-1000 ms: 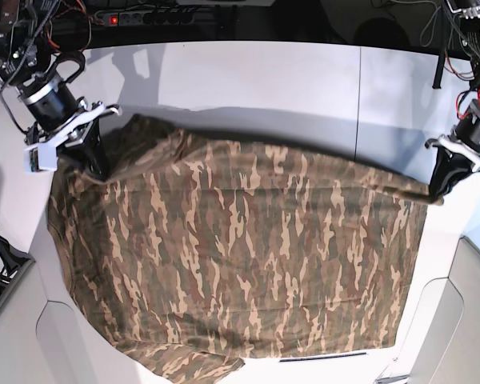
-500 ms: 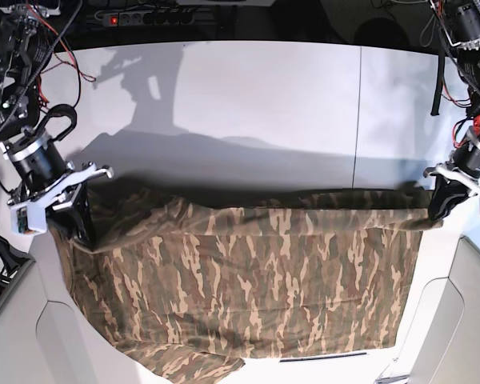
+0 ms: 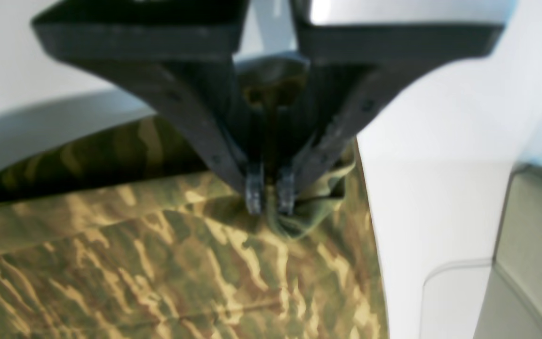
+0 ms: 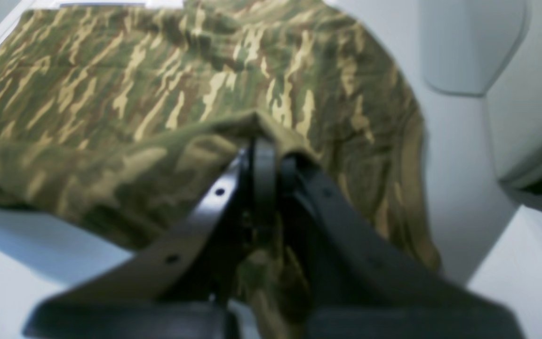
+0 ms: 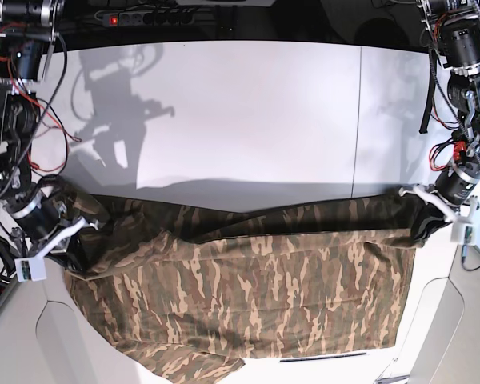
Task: Fold the T-shirt properly
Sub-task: 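Lift the shoulder corners and pull them across the shirt toward the hem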
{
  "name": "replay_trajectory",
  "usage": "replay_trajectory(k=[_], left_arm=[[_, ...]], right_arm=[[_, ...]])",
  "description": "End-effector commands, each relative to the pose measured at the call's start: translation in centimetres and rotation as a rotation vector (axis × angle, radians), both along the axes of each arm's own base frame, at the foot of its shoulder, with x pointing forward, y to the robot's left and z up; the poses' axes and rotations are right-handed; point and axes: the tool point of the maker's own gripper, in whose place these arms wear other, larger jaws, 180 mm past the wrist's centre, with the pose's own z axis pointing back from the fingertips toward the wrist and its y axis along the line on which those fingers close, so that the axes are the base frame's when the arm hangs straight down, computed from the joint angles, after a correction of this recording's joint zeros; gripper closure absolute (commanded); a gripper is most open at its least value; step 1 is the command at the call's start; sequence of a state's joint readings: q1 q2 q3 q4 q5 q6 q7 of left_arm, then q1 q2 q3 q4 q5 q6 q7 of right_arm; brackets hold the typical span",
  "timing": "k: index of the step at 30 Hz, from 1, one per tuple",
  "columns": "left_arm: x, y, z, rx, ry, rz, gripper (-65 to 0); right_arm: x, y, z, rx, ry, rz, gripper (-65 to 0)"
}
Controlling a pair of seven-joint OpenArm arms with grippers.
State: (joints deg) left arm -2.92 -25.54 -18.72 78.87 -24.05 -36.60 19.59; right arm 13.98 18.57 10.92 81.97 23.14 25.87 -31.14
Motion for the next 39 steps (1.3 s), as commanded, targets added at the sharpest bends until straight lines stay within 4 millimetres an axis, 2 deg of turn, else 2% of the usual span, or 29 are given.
replay_trajectory(k=[1, 6, 12, 18, 22, 25, 28, 29, 32, 36, 39], left_arm=[[1.3, 0.4, 2.6, 0.016, -0.078, -0.001, 0.0], [2.6, 0.5, 2.9, 0.058, -0.077, 0.034, 0.0], [4.5, 1.2, 3.3, 0.031, -0.099, 0.059, 0.0], [6.3, 3.0, 1.6, -0.046, -0.061, 0.114, 0.0], [6.8, 3.5, 1.2, -0.076, -0.074, 0.134, 0.0], [6.8, 3.5, 1.2, -0.078, -0.077, 0.135, -3.9], [6.8, 3.5, 1.2, -0.078, -0.077, 0.136, -13.9], [6.8, 3.5, 1.2, -0.078, -0.077, 0.136, -18.2], [6.8, 3.5, 1.2, -0.078, -0.076, 0.136, -29.1], [6.6, 4.1, 1.2, -0.082, -0.064, 0.147, -30.1], [6.1, 4.8, 1.3, -0.149, -0.037, 0.158, -30.1]], right_arm=[[1.5, -0.2, 2.2, 0.007, -0.063, 0.004, 0.0], [3.8, 1.1, 1.2, -0.031, -0.014, 0.040, 0.0], [6.4, 2.7, 1.2, -0.082, 0.017, 0.086, 0.0], [8.2, 2.3, 1.0, -0.091, 0.052, 0.078, 0.0], [8.7, 2.1, 0.6, -0.080, 0.074, 0.066, 0.0], [8.7, 2.0, 0.6, -0.080, 0.075, 0.065, 0.0], [8.7, 2.0, 0.6, -0.081, 0.076, 0.065, -23.5], [8.7, 2.0, 0.6, -0.081, 0.076, 0.065, -28.2], [8.8, 1.9, 0.9, -0.079, 0.069, 0.062, -29.7], [9.0, 1.2, 2.3, -0.066, 0.038, 0.040, -29.7], [8.6, -0.4, 3.6, -0.063, 0.063, 0.002, -29.7]])
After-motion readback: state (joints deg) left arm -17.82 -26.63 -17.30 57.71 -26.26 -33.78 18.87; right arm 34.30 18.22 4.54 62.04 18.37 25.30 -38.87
